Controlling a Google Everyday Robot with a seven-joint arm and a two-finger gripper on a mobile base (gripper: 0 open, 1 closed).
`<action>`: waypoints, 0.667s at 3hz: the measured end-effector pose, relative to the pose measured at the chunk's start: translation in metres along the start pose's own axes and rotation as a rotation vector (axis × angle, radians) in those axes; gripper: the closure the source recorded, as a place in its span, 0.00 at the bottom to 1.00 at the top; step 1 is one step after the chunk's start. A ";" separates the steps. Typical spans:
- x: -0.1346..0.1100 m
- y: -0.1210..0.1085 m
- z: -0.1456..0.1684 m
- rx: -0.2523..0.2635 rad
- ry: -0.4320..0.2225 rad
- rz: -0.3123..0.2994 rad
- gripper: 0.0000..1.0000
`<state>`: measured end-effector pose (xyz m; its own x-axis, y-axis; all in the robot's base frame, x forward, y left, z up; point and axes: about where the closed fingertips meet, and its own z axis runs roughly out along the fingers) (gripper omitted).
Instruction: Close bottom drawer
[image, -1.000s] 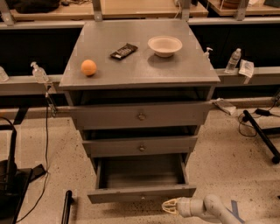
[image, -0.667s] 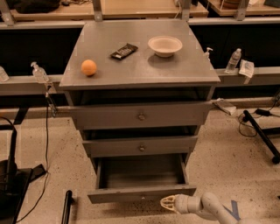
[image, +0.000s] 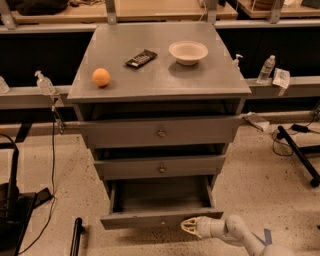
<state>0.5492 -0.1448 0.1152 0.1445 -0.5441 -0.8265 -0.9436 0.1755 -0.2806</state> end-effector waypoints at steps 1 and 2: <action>-0.004 -0.014 0.003 0.015 -0.019 -0.012 1.00; -0.006 -0.017 0.005 0.021 -0.028 -0.014 1.00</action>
Offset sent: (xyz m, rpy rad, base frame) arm 0.0953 0.0011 0.0259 0.0635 -0.1169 -0.0558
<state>0.5656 -0.1404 0.1228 0.1662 -0.5236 -0.8356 -0.9351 0.1854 -0.3021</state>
